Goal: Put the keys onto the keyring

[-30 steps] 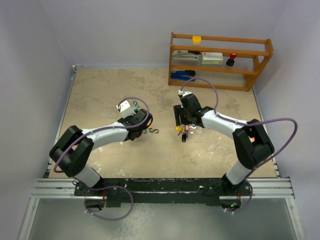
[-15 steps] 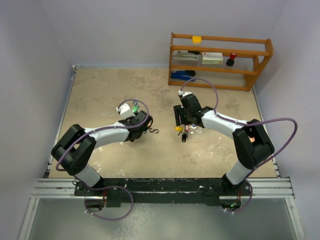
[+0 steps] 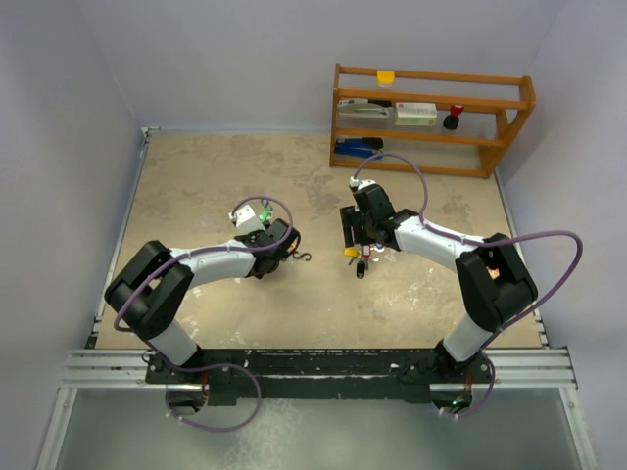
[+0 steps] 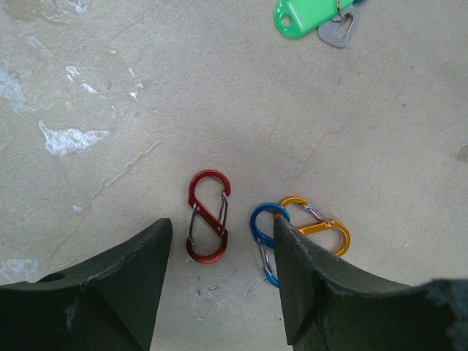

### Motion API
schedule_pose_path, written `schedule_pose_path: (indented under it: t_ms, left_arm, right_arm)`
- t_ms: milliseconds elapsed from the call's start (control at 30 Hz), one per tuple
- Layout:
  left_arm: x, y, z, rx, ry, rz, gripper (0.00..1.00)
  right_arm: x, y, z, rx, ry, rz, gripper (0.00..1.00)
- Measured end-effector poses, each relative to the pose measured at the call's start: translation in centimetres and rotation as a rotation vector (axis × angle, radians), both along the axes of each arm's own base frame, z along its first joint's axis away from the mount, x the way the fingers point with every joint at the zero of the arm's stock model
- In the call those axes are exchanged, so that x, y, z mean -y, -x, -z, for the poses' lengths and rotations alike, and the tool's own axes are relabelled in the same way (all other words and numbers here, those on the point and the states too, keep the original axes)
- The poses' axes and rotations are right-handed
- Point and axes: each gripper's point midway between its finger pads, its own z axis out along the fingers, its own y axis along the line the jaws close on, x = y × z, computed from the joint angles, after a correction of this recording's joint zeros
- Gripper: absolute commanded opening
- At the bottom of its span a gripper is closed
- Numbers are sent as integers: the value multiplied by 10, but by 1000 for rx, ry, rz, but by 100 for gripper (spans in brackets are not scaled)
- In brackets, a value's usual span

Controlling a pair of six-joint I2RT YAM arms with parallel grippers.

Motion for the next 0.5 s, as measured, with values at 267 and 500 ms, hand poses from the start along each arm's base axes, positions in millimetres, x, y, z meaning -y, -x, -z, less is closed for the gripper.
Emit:
schedule_pose_path:
  t_ms: [267,500]
  left_arm:
    - [-1,1,0,-1,0,-6,50]
    - [-4,1,1,6,-10,-19,46]
  right_arm:
    - [0,0,0,0,0,0,67]
    - [0,0,0,-1,1,0,67]
